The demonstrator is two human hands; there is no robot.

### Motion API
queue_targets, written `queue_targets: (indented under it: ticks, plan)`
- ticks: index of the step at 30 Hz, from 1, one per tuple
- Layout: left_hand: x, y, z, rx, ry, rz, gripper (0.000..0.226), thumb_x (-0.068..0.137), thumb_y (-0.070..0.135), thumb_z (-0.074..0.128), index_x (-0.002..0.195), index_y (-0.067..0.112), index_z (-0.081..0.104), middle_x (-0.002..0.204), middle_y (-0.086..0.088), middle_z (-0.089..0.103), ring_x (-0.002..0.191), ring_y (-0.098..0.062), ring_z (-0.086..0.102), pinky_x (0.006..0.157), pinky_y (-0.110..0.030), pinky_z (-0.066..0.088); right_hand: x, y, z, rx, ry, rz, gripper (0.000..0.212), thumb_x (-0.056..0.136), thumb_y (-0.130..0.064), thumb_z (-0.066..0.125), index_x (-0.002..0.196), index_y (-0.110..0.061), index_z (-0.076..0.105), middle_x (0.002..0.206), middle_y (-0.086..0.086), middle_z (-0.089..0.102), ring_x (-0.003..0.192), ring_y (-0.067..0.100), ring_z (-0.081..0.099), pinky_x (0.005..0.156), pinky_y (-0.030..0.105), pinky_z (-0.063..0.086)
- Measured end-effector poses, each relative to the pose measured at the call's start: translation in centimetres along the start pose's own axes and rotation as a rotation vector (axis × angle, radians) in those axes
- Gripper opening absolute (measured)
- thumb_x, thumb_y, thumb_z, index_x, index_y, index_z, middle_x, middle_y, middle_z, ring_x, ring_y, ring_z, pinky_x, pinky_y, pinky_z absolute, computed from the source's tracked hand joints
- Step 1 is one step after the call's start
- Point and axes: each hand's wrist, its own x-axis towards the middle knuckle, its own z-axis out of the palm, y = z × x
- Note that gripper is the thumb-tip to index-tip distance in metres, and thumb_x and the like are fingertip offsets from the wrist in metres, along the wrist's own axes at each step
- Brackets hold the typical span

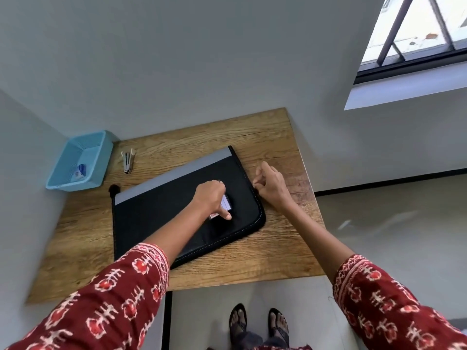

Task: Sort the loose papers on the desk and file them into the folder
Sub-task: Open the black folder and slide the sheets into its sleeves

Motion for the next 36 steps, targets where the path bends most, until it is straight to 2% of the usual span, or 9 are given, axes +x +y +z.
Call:
queue_targets:
  ticks: [4,13,16,21,24,27,30,33,36]
  plan:
    - [0.1,-0.1,0.2,-0.002,0.016,0.01,0.066,0.059,0.058,0.078,0.087,0.009,0.044,0.091,-0.002,0.052,0.086,-0.02,0.057,0.061,-0.029,0.036,1.9,-0.4,1.1,-0.006,0.055,0.037,0.025,0.075,0.011,0.054,0.087,-0.011,0.047,0.073,0.001,0.061,0.082,0.019,0.048,0.064,0.023,0.033]
    - [1.0,-0.4,1.8,0.006,0.038,0.003,0.092,0.061,0.06,0.075,0.126,0.003,0.045,0.129,-0.009,0.051,0.108,-0.023,0.058,0.08,-0.033,0.049,9.6,-1.2,3.0,-0.005,0.111,0.108,0.021,0.081,0.003,0.063,0.089,-0.012,0.049,0.08,0.001,0.056,0.084,0.015,0.047,0.062,0.021,0.036]
    - [1.2,-0.7,2.2,0.012,0.039,0.012,0.09,0.062,0.06,0.075,0.124,0.003,0.044,0.132,-0.009,0.049,0.108,-0.024,0.057,0.077,-0.032,0.048,11.5,-1.0,3.8,-0.044,0.112,0.114,0.029,0.078,0.001,0.068,0.086,-0.018,0.047,0.081,0.0,0.061,0.085,0.02,0.058,0.07,0.035,0.048]
    - [0.5,-1.6,2.3,-0.006,0.111,0.071,0.088,0.065,0.064,0.07,0.127,0.008,0.044,0.124,-0.005,0.053,0.103,-0.023,0.057,0.073,-0.032,0.044,11.1,-1.8,3.5,-0.14,0.112,0.143,0.019,0.084,-0.005,0.066,0.097,-0.012,0.054,0.093,0.003,0.064,0.091,0.02,0.058,0.075,0.031,0.046]
    - [-0.5,-4.5,3.0,-0.232,0.159,0.102,0.078,0.075,0.052,0.069,0.141,0.02,0.04,0.131,-0.002,0.054,0.113,-0.021,0.054,0.089,-0.033,0.043,7.9,-3.9,3.7,-0.171,0.114,0.17,0.02,0.089,-0.008,0.057,0.108,-0.01,0.052,0.108,0.008,0.058,0.103,0.022,0.053,0.082,0.033,0.048]
    - [-1.6,-9.5,4.8,-0.606,0.24,-0.012,0.079,0.078,0.028,0.074,0.145,0.018,0.033,0.139,-0.008,0.049,0.126,-0.024,0.048,0.104,-0.035,0.038,2.6,-6.0,5.4,-0.398,0.076,0.187,0.031,0.093,-0.021,0.052,0.122,-0.013,0.048,0.126,0.008,0.052,0.118,0.023,0.044,0.097,0.036,0.036]
    - [-2.8,-13.9,6.2,-0.688,0.314,-0.139,0.077,0.079,0.018,0.073,0.144,0.007,0.033,0.141,-0.014,0.045,0.129,-0.027,0.043,0.106,-0.032,0.031,-2.7,-8.4,8.9,-0.583,0.05,0.289,0.049,0.094,-0.03,0.049,0.14,-0.014,0.038,0.152,0.018,0.025,0.141,0.035,0.018,0.111,0.051,0.015]
    - [-3.4,-17.2,7.2,-0.688,0.225,-0.173,0.085,0.077,0.025,0.075,0.144,0.005,0.028,0.149,-0.014,0.033,0.137,-0.027,0.031,0.111,-0.035,0.024,-7.2,-10.7,13.1,-0.61,-0.017,0.389,0.066,0.083,-0.039,0.063,0.138,-0.007,0.046,0.15,0.03,0.025,0.142,0.044,0.013,0.108,0.065,0.005]
    - [-3.3,-20.3,8.3,-0.64,0.128,-0.183,0.103,0.072,0.043,0.076,0.149,0.011,0.017,0.155,-0.011,0.019,0.142,-0.027,0.02,0.114,-0.045,0.022,-9.9,-12.8,16.2,-0.621,-0.052,0.468,0.077,0.072,-0.043,0.073,0.132,0.0,0.051,0.143,0.036,0.032,0.137,0.045,0.014,0.104,0.065,-0.002]
